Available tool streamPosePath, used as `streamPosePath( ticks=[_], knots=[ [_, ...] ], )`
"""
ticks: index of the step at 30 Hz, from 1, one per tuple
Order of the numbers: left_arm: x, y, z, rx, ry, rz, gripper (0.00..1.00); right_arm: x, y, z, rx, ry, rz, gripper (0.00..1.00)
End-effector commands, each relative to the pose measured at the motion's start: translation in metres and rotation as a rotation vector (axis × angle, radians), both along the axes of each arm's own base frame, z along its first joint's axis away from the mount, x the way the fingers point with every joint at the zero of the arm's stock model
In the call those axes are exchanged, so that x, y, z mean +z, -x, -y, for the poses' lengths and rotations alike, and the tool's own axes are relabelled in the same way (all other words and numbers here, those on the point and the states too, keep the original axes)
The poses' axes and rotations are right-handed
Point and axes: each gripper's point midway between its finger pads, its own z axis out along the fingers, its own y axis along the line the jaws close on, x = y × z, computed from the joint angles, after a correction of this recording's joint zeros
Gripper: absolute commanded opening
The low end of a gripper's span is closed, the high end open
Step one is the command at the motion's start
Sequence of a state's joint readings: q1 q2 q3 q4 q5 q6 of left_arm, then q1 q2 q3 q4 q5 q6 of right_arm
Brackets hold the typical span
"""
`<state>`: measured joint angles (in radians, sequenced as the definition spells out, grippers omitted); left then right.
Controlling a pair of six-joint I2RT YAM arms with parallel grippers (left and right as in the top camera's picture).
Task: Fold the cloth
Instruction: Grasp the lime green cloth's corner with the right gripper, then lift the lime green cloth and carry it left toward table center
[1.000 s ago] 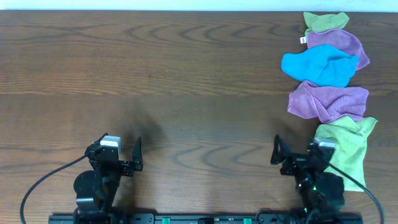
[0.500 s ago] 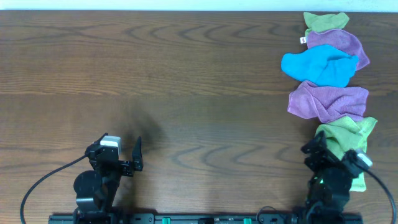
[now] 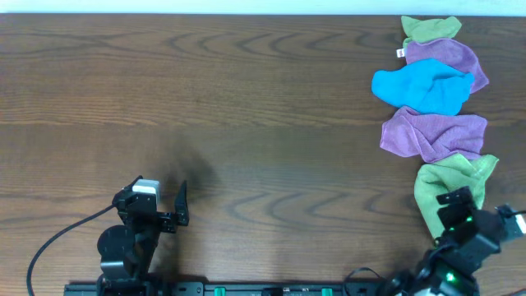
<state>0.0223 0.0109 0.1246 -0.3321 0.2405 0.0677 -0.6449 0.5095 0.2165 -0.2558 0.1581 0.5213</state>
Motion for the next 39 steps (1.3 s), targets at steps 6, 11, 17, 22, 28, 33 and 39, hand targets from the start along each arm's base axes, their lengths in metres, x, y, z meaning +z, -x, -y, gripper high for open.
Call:
streamPosePath(
  ticks=[6,11,17,22,28,33,39],
  knots=[
    [-0.01,0.0,0.003,-0.016,0.001,-0.018,0.95,-0.025,-0.019,0.027,0.076,-0.116,-0.059,0.99],
    [-0.01,0.0,0.003,-0.016,0.0,-0.018,0.95,-0.045,-0.043,0.043,0.162,-0.167,-0.153,0.9],
    [-0.01,0.0,0.003,-0.016,0.001,-0.018,0.95,-0.062,-0.074,0.044,0.304,-0.258,-0.17,0.64],
    [-0.01,0.0,0.003,-0.016,0.0,-0.018,0.95,-0.067,-0.082,0.037,0.349,-0.305,-0.153,0.55],
    [-0.01,0.0,0.003,-0.016,0.001,-0.018,0.95,-0.07,-0.081,0.027,0.373,-0.35,-0.153,0.01],
    [-0.01,0.0,0.003,-0.016,0.001,-0.018,0.95,-0.05,-0.099,0.008,0.498,-0.4,-0.056,0.01],
    [-0.01,0.0,0.003,-0.016,0.001,-0.018,0.95,0.003,-0.127,-0.017,0.649,-0.368,-0.027,0.01]
  ],
)
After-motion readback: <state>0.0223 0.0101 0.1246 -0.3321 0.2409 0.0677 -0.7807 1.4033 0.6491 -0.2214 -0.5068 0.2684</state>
